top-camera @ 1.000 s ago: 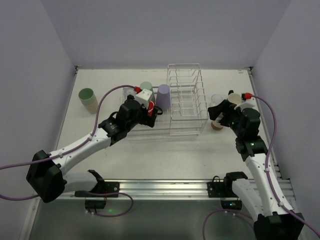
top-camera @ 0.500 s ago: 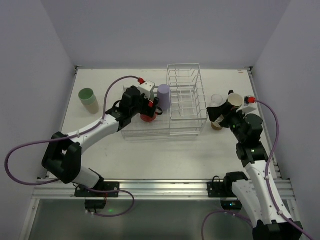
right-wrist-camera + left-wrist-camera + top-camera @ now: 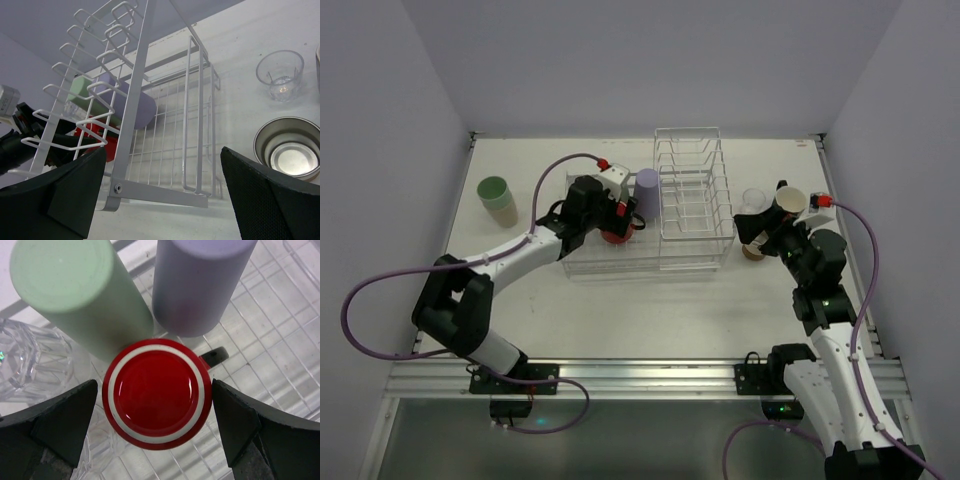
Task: Unload the cups from the dish rack
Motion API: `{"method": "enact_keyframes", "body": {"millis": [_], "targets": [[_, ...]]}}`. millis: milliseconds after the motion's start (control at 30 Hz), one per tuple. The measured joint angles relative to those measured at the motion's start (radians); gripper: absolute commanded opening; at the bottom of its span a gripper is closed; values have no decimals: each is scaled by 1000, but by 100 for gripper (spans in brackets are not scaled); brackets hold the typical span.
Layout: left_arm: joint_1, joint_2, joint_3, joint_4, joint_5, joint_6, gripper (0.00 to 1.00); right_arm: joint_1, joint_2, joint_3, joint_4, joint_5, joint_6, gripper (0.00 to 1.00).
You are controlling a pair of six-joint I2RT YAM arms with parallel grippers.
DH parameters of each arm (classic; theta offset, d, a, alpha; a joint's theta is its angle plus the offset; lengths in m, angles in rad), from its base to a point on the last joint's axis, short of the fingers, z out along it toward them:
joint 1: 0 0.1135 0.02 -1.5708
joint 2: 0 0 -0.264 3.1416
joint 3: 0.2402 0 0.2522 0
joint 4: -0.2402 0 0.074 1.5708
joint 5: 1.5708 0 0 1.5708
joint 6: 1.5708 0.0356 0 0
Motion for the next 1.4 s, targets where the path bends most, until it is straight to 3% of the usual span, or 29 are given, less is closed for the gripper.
{"method": "enact_keyframes", "body": {"millis": [533,1267,1367,1400], "targets": [[-1,-18,-100,145,29,-23,100,0,13,0,9,-6,0,99],[-8,1,-103,176,-32,-14,100,0,19,0,11,-40,0,99],[-17,10,-103,184,-50,-10,91,0,19,0,11,-41,0,99],[-21,14,-103,187,-55,-6,83,0,19,0,11,-42,0,99]]}}
